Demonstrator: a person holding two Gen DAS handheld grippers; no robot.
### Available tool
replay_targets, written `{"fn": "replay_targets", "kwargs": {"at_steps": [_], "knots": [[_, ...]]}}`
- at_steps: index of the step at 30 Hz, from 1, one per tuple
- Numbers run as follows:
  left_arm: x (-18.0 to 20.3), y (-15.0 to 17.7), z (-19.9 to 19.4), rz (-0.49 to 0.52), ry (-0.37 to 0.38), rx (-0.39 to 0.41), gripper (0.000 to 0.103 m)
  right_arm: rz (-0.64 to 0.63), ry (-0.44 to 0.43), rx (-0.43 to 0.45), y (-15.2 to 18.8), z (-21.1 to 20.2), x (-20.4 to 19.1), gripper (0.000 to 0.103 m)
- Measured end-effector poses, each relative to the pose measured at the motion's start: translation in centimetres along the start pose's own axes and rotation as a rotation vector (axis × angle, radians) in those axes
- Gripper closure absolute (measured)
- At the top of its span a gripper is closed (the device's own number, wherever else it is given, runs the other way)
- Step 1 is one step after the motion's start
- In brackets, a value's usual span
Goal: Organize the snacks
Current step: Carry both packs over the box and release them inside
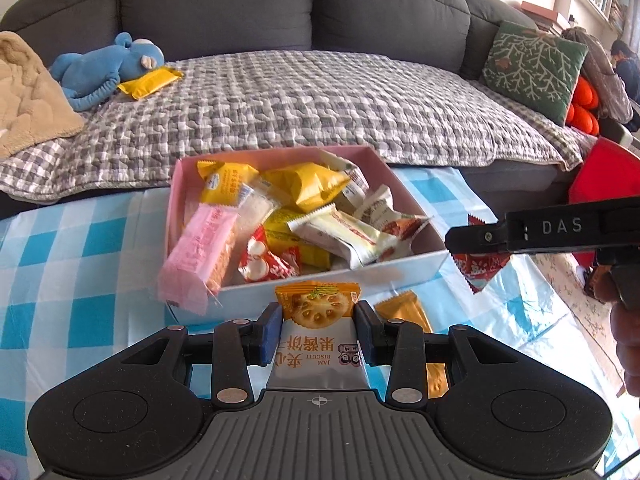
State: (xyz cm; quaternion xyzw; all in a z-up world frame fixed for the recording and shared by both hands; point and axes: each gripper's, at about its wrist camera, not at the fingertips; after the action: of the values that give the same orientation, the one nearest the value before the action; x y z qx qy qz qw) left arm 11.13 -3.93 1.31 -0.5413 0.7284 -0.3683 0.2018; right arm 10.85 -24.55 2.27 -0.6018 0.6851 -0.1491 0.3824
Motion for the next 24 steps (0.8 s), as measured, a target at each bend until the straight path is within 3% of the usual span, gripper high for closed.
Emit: {"fn": "replay_targets", "kwargs": {"at_steps": [10, 19, 22, 24], "knots": [[-2.1, -4.2, 3.9, -0.06, -0.024, 0.019, 0.066, 0.101, -0.075, 0.058, -1.7, 2.9, -0.3, 0.072], [-2.4, -5.0, 6.8, -0.081, -0.032, 0.039, 0.066, 0.176, -0.095, 0.065, -1.8, 4.5, 0.2, 0.07], [-2.8, -5.1, 7.4, -0.106, -0.043, 0.046, 0.062, 0.191, -0.078, 0.09, -1.8, 4.3, 0.0, 0.064], [-2.9, -5.1, 7.7, -0.109, -0.035, 0.028, 0.055, 0.196, -0.071, 0.1, -1.9, 4.1, 0.1, 0.053]]}}
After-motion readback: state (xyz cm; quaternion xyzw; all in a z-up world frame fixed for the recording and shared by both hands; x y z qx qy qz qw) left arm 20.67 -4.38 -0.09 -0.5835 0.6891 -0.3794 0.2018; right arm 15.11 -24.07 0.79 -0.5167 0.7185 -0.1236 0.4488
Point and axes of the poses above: each gripper's, at about its wrist camera, not at the fingertips, and z roughly the way its jaws point, x to its right, y to its underside, and after that the axes turned 5 degrees about x, right-handed
